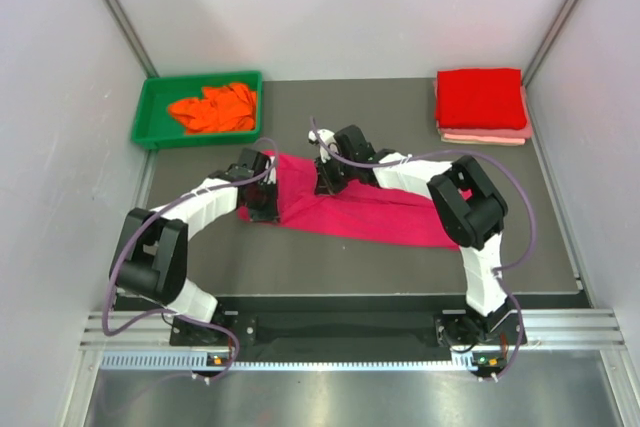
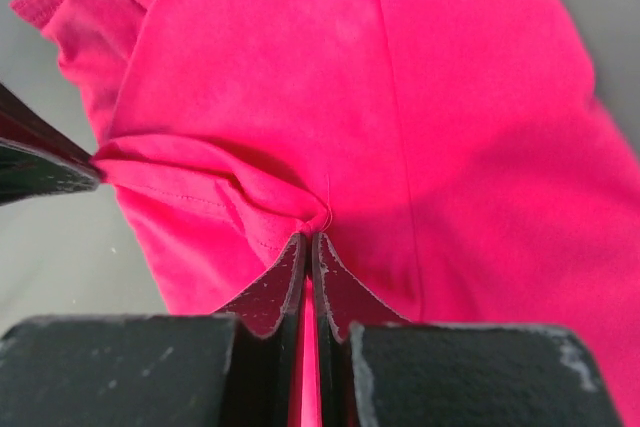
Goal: Fold and stack the t-shirts
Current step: Fold the tshirt
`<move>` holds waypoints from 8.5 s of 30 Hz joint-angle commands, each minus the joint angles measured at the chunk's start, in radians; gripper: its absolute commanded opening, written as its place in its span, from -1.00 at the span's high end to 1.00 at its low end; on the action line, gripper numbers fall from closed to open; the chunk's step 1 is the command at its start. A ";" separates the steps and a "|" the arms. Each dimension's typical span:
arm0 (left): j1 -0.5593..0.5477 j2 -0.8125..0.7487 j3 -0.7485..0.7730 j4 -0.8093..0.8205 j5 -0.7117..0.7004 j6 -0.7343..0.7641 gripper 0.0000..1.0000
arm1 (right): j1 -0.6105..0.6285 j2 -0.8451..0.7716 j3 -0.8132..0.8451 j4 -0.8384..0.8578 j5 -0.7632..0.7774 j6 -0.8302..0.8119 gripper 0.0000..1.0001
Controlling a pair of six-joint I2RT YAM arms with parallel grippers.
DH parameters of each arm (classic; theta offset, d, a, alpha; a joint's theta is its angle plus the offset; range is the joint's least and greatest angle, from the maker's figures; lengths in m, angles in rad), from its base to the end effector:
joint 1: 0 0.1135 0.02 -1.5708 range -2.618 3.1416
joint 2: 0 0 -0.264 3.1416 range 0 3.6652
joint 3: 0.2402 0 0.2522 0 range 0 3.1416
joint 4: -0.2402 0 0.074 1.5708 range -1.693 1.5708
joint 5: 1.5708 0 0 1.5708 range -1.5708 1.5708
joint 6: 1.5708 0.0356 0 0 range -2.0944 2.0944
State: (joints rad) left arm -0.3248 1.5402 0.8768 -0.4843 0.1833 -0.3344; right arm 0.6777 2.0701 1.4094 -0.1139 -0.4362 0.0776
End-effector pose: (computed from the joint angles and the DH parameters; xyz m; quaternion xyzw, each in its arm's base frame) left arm 0.2696 -0.0976 0.1744 0.0146 0.9737 -0.1523 0.1689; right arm 0.3431 0.2955 0.1680 -0.3461 0.8350 0.3250 0.2783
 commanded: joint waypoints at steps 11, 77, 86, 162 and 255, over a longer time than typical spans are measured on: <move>-0.074 -0.147 0.011 -0.042 -0.039 -0.068 1.00 | -0.020 -0.188 -0.202 0.218 0.044 0.056 1.00; -0.046 0.172 0.330 -0.151 -0.263 0.001 1.00 | -0.046 -0.142 -0.184 0.264 0.172 0.126 1.00; -0.034 0.265 0.412 -0.154 -0.320 0.008 1.00 | -0.050 -0.101 -0.144 0.257 0.214 0.131 0.99; 0.096 0.719 0.959 -0.112 -0.450 0.186 1.00 | -0.204 -0.301 -0.374 0.148 0.324 0.433 0.92; 0.248 0.495 0.660 0.001 0.088 0.103 0.17 | -0.817 -0.680 -0.507 -0.219 0.332 0.294 0.52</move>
State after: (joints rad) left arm -0.0872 2.0224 1.5398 -0.5625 0.1913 -0.2375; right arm -0.1276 1.4487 0.8845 -0.3359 -0.0963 0.3847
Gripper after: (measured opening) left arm 0.410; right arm 0.240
